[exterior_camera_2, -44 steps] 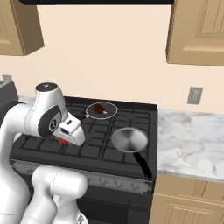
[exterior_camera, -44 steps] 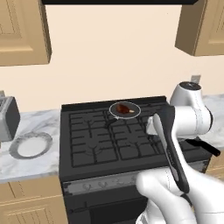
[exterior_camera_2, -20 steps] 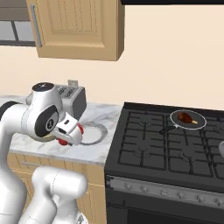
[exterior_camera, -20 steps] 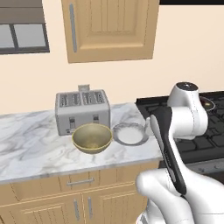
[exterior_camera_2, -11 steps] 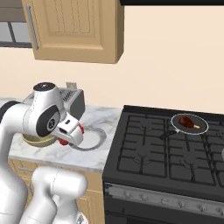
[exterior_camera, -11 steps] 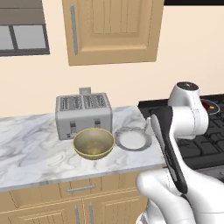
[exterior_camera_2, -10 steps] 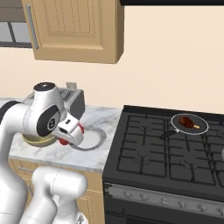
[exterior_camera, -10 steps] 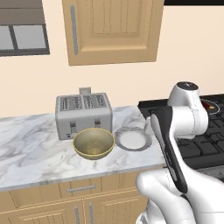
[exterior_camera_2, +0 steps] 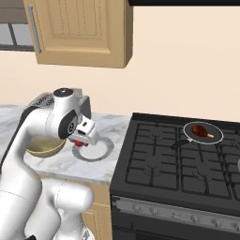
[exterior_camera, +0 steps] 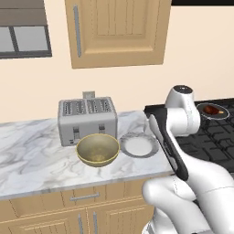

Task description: Place one of the steaks on the plate and the other in the bowl. Then place the bowl in the fridge.

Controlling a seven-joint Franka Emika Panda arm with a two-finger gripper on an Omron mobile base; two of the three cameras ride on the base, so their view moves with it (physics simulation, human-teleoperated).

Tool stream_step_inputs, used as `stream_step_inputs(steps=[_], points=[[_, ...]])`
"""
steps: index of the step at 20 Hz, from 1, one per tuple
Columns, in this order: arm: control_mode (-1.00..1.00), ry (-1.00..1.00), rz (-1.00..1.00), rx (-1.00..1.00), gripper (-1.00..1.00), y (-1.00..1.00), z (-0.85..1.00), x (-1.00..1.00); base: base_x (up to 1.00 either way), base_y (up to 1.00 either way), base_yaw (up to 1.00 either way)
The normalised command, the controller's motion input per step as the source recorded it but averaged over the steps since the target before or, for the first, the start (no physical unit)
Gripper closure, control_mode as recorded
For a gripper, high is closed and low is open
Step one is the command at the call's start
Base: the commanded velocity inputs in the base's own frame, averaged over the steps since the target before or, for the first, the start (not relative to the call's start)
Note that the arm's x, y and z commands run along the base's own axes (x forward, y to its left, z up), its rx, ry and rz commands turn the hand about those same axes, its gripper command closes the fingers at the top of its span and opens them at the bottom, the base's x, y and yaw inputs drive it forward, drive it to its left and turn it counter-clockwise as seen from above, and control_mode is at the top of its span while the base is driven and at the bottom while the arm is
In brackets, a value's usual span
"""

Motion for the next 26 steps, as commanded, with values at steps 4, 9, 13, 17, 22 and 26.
stream_step_inputs(steps=[4, 9, 13, 17, 22, 26], points=[[-1.0, 0.03, 0.12, 0.01, 1.0, 0.0, -0.35, 0.77, 0.0, 0.0, 0.0], [-1.0, 0.0, 0.2, 0.02, 1.0, -0.01, -0.41, 0.57, 0.0, 0.0, 0.0], [-1.0, 0.14, 0.19, -0.07, 1.0, 0.0, -0.86, 0.43, 0.0, 0.0, 0.0], [-1.0, 0.09, 0.16, -0.06, 1.0, 0.0, -0.58, 0.39, 0.0, 0.0, 0.0], [-1.0, 0.01, 0.18, 0.0, 1.0, 0.0, -0.29, 0.51, 0.0, 0.0, 0.0], [-1.0, 0.02, 0.15, 0.0, 1.0, 0.0, -0.32, 0.51, 0.0, 0.0, 0.0]])
